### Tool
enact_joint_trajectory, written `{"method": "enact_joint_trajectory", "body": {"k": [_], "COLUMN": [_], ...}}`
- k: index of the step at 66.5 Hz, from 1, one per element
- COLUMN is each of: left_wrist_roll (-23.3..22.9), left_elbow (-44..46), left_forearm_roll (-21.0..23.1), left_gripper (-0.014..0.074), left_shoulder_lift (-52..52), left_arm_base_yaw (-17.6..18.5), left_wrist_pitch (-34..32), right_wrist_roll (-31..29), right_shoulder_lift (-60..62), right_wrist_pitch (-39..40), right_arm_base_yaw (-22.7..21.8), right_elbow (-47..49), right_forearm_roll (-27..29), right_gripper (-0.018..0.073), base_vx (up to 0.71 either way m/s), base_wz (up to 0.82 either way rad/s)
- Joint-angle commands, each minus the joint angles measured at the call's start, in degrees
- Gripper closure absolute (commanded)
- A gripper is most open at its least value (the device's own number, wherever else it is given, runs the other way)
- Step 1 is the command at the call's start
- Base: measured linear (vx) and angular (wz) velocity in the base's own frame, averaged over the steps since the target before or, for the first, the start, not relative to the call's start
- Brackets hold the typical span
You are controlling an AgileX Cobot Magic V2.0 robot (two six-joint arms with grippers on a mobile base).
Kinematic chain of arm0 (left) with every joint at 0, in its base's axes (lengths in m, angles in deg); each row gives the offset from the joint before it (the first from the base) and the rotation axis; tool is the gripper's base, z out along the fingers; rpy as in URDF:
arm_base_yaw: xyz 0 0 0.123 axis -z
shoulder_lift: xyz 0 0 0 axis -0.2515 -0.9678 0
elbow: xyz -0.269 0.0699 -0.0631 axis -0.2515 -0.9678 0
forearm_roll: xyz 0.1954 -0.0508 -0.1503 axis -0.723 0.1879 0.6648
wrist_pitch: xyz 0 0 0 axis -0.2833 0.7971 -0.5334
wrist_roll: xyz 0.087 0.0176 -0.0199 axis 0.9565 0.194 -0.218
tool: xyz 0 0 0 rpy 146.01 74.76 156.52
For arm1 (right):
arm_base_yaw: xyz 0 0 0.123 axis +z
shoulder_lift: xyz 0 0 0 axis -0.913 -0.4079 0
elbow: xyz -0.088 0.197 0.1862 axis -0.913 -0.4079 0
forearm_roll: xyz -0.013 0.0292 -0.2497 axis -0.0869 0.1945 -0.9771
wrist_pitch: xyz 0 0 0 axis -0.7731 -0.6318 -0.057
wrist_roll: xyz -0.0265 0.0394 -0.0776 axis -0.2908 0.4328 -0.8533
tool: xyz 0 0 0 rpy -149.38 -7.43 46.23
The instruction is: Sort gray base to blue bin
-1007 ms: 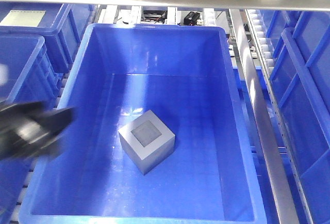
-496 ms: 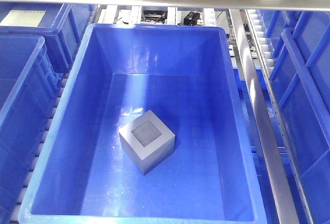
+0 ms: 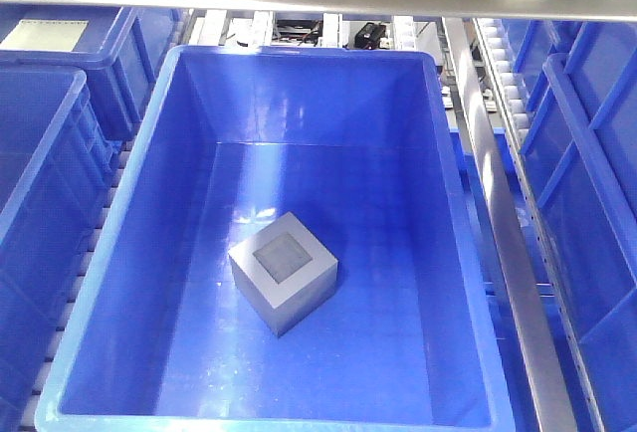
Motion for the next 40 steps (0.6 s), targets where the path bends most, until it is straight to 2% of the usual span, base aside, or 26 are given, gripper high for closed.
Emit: {"method": "enact_joint_trajectory", "body": {"k": [1, 34, 40], "left_wrist_roll": [-0.05, -0.05, -0.05], "left_elbow": [1.19, 1.19, 1.19], "left_forearm_roll": [0.66, 0.42, -0.25], "left_gripper": [0.0605, 0.0605, 0.0605], "left_shoulder_lift": [-0.83, -0.83, -0.83], "left_arm_base_yaw": [0.04, 0.04, 0.04], "left_wrist_pitch": [-3.36, -3.01, -4.93], "right_wrist_roll": [-0.69, -0.69, -0.69], "right_shoulder_lift": [0.43, 0.43, 0.43], "right_wrist_pitch": [4.11, 4.05, 4.05], "right_arm_base_yaw": [0.15, 0.15, 0.15], "right_elbow": [-0.29, -0.29, -0.29], "right_forearm_roll": [-0.49, -0.49, -0.49], "right_gripper": [0.0564, 0.0564, 0.0564], "base_vx": [0.0, 0.0, 0.0], "base_wz": [0.0, 0.0, 0.0]}}
